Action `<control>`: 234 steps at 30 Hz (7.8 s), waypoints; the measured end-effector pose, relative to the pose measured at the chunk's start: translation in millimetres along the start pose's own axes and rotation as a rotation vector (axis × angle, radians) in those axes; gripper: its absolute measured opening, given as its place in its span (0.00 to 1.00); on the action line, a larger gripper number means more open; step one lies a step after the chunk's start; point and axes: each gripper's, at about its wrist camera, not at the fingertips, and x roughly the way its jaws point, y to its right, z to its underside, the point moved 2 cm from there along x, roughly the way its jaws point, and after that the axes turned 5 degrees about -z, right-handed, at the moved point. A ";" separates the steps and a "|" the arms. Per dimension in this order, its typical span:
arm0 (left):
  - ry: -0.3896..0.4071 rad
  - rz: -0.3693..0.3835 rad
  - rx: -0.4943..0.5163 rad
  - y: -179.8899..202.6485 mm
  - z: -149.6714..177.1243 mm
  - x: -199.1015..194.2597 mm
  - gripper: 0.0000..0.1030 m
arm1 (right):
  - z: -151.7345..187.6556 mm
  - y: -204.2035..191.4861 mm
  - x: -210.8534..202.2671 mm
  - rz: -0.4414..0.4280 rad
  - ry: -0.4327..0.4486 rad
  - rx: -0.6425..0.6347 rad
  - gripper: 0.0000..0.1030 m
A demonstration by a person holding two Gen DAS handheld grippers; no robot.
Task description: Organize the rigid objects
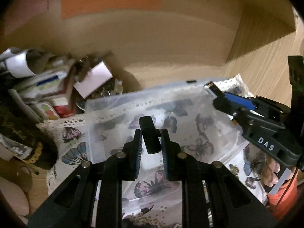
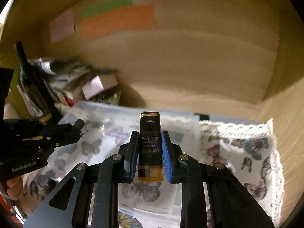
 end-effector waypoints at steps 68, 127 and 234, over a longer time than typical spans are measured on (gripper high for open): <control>0.042 -0.070 0.074 41.5 188.5 -77.0 0.87 | 175.0 -66.4 -98.6 -0.167 -0.070 -0.009 0.44; 0.263 -0.079 -0.020 -10.7 41.8 -109.5 0.38 | 0.3 -25.1 -144.3 -0.021 0.347 -0.022 0.33; 0.233 -0.113 -0.104 -27.6 97.4 -114.4 0.22 | 82.1 -22.3 -109.9 0.091 0.137 -0.006 0.29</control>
